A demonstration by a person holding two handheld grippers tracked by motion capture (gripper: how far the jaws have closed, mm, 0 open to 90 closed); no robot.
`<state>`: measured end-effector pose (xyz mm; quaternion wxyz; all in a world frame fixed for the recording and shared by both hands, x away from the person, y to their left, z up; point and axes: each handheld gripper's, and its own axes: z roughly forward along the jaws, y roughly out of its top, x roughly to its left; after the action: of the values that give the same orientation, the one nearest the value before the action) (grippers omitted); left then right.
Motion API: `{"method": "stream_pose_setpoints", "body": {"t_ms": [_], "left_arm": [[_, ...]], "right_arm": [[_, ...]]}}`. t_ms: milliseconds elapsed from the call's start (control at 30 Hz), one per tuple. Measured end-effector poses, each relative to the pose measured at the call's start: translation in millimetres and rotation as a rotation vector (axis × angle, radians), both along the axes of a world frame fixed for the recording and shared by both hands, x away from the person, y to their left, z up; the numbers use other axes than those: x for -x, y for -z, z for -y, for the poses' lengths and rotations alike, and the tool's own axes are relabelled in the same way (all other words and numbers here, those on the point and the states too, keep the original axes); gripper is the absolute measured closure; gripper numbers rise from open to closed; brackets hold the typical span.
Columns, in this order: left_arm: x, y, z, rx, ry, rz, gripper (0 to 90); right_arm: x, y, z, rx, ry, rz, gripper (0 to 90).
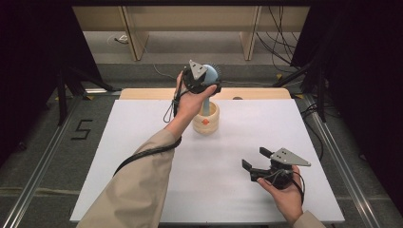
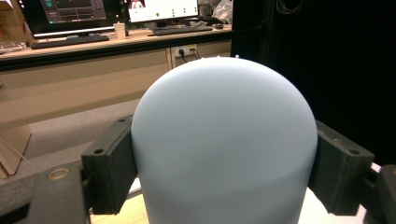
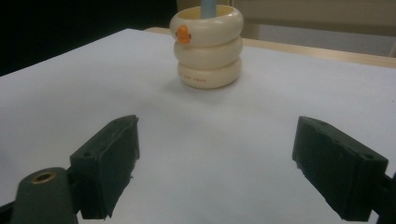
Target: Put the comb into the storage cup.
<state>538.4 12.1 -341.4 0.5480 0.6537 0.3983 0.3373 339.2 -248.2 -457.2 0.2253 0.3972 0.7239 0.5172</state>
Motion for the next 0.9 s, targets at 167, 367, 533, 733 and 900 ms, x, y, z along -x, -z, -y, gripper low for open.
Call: {"method": "stream_pose_setpoints", "body": {"t_ms": [167, 367, 533, 733, 900], "left_arm": [[-0.5, 2.2, 0.4, -0.003, 0.002, -0.005, 19.8], [-1.6, 5.0, 0.3, -0.008, 0.001, -0.011, 19.7], [-2.4, 7.4, 0.2, -0.008, 0.000, -0.015, 19.8], [-3.1, 10.0, 0.2, -0.011, -0.003, -0.021, 19.8], [-3.9, 11.3, -0.4, -0.012, -0.005, -0.023, 19.8]], "right_arm": [[0.0, 0.0, 0.0, 0.000, 0.000, 0.000, 15.9], [-0.1, 0.0, 0.1, -0.001, -0.001, 0.000, 15.9], [-0.1, 0.0, 0.2, -0.001, 0.000, -0.001, 15.9], [-0.2, 0.3, -0.1, 0.000, -0.001, 0.000, 15.9], [-0.3, 0.4, -0.1, -0.001, -0.002, -0.001, 15.9]]}}
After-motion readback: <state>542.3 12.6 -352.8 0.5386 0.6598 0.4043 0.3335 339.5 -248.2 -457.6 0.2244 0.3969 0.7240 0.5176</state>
